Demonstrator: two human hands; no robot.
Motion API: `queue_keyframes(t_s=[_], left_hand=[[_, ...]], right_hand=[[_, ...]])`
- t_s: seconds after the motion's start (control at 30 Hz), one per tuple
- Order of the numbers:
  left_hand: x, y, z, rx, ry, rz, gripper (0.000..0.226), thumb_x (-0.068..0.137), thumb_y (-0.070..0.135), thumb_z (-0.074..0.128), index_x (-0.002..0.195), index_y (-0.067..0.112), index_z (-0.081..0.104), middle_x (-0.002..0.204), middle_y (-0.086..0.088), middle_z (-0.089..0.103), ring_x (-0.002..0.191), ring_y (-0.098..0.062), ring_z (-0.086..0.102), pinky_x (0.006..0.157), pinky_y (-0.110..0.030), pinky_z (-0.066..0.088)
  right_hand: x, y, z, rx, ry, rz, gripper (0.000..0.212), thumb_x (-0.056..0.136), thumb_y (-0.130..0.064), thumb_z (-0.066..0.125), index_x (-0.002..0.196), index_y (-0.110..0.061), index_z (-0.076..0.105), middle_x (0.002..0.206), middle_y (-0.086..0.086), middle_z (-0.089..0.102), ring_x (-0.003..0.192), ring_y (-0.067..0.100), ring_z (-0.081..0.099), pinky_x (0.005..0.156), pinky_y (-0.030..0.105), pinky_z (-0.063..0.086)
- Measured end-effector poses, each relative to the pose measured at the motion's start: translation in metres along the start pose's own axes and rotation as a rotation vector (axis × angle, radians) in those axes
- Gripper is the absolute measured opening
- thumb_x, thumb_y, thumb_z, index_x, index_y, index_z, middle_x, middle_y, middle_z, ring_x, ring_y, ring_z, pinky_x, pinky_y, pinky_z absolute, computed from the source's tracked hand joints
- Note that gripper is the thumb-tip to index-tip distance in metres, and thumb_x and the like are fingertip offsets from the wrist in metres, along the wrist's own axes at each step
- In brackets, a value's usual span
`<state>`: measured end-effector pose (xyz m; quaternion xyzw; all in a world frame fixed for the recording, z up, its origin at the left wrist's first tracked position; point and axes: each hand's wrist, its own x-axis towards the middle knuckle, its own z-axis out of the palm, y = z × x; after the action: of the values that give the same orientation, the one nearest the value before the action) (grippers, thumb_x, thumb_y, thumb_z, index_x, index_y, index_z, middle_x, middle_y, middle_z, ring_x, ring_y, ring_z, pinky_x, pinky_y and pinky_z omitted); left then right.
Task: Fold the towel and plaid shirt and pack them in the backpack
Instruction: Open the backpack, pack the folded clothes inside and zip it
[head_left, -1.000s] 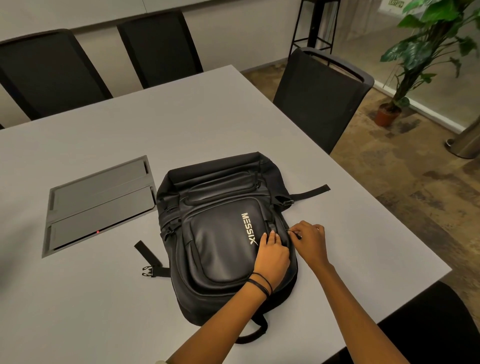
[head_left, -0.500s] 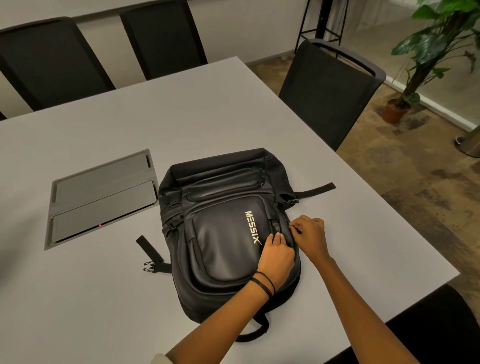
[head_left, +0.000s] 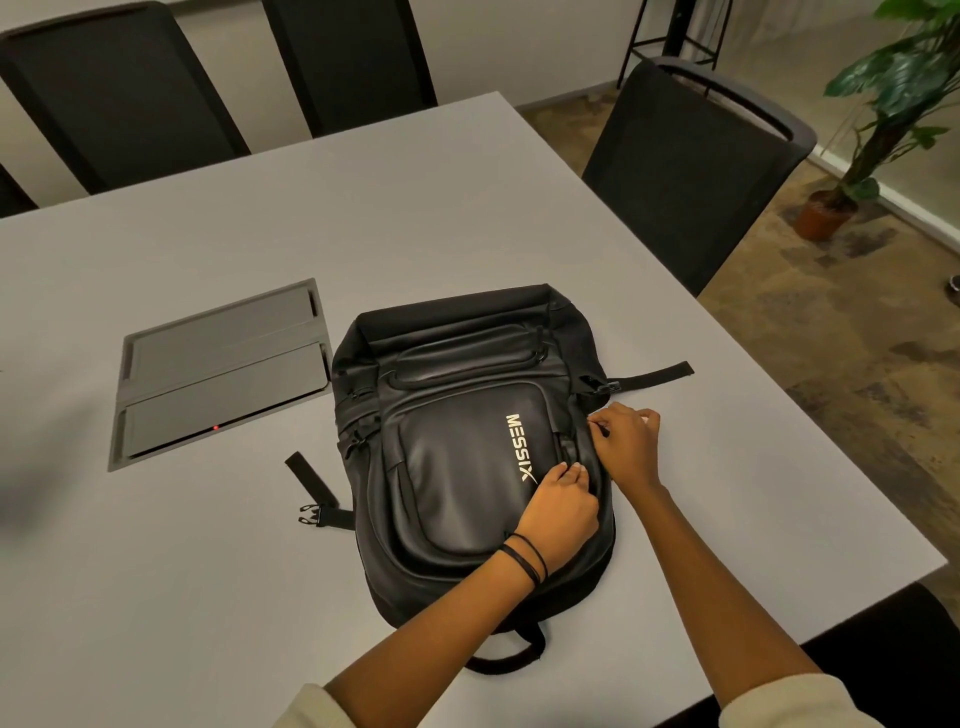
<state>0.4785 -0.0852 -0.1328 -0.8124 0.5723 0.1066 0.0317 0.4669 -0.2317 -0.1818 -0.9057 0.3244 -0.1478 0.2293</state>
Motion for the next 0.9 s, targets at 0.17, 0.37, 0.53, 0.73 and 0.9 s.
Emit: queue_keyframes(t_s=[0.17,0.37,0.53,0.73,0.9], left_hand=[[0.001,-0.001,0.004,-0.021,-0.008,-0.018,0.040,0.100,0.021,0.033,0.127,-0.002,0.051,0.147,-0.022,0.031,0.138,-0.030,0.027,0.117,-0.037,0.007],[-0.003,-0.006,0.007,-0.061,0.076,0.051,0.040,0.098,0.024,0.037,0.119,-0.003,0.058,0.146,-0.022,0.034,0.138,-0.029,0.028,0.116,-0.036,0.008],[-0.015,-0.025,0.015,-0.075,0.166,0.183,0.035,0.094,0.033,0.049,0.104,0.006,0.069,0.132,-0.014,0.054,0.128,-0.024,0.045,0.113,-0.038,0.024],[-0.041,-0.055,0.017,-0.251,0.259,0.335,0.033,0.090,0.027,0.042,0.104,0.017,0.070,0.120,-0.004,0.064,0.118,-0.021,0.055,0.105,-0.038,0.035],[-0.074,-0.086,0.025,-0.379,0.418,0.179,0.033,0.095,0.025,0.042,0.124,0.023,0.058,0.140,0.001,0.047,0.132,-0.015,0.038,0.114,-0.033,0.023]], right_hand=[[0.010,-0.001,0.005,-0.036,0.031,-0.001,0.011,0.086,-0.013,0.061,0.089,-0.010,0.070,0.090,0.009,0.070,0.082,0.024,0.062,0.092,0.041,0.033],[0.012,-0.007,0.001,0.050,-0.035,0.014,0.015,0.090,-0.014,0.057,0.095,-0.006,0.068,0.096,0.011,0.068,0.085,0.027,0.061,0.091,0.035,0.033],[0.002,-0.002,0.002,0.153,-0.091,0.016,0.015,0.089,-0.011,0.059,0.099,-0.005,0.067,0.101,0.013,0.067,0.090,0.030,0.063,0.090,0.040,0.047],[-0.027,-0.002,0.003,0.428,-0.073,0.131,0.021,0.088,-0.005,0.058,0.109,0.000,0.062,0.108,0.018,0.063,0.097,0.028,0.060,0.084,0.028,0.046],[-0.054,0.004,0.004,0.539,-0.075,0.292,0.028,0.092,-0.009,0.053,0.119,-0.002,0.056,0.118,0.018,0.058,0.106,0.029,0.056,0.093,0.036,0.046]])
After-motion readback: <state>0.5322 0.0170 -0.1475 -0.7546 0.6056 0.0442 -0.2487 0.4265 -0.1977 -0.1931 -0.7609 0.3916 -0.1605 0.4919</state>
